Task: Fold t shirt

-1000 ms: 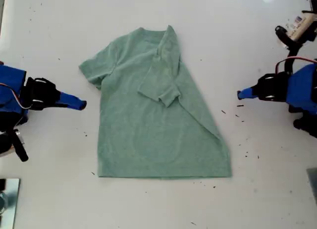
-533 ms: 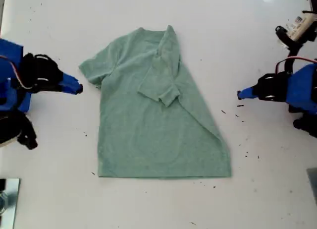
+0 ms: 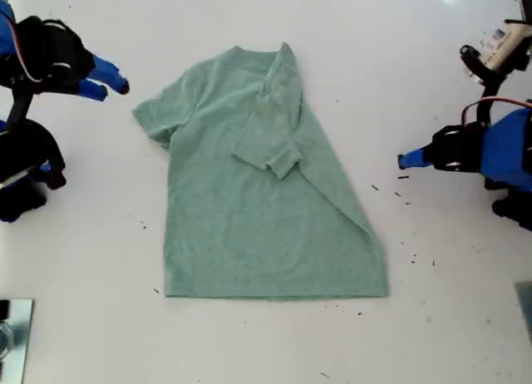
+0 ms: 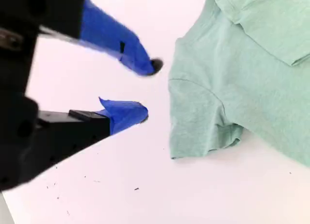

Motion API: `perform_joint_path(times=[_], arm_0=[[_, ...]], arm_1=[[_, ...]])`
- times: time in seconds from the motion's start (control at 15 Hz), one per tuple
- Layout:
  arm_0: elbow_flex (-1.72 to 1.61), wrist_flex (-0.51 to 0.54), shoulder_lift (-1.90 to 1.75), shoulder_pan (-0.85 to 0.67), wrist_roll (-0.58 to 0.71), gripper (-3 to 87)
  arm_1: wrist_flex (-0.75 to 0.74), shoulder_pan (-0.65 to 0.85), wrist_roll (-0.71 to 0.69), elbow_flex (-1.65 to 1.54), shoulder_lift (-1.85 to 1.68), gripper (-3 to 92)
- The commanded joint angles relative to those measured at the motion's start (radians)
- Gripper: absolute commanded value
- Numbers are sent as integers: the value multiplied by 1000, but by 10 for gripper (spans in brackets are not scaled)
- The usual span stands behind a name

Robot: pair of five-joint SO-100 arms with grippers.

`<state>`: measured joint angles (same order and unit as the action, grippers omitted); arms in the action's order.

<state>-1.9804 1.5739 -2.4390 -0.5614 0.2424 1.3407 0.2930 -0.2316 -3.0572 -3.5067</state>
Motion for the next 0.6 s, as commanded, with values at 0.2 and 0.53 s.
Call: perform_joint_path(times=[0.2, 0.53], arm_0=[[-227, -235, 52, -3, 12, 264], [-483, -480, 213, -127, 37, 252]], arm_1=[[-23, -25, -2, -57, 2, 25], [-23, -41, -8, -57, 2, 25]])
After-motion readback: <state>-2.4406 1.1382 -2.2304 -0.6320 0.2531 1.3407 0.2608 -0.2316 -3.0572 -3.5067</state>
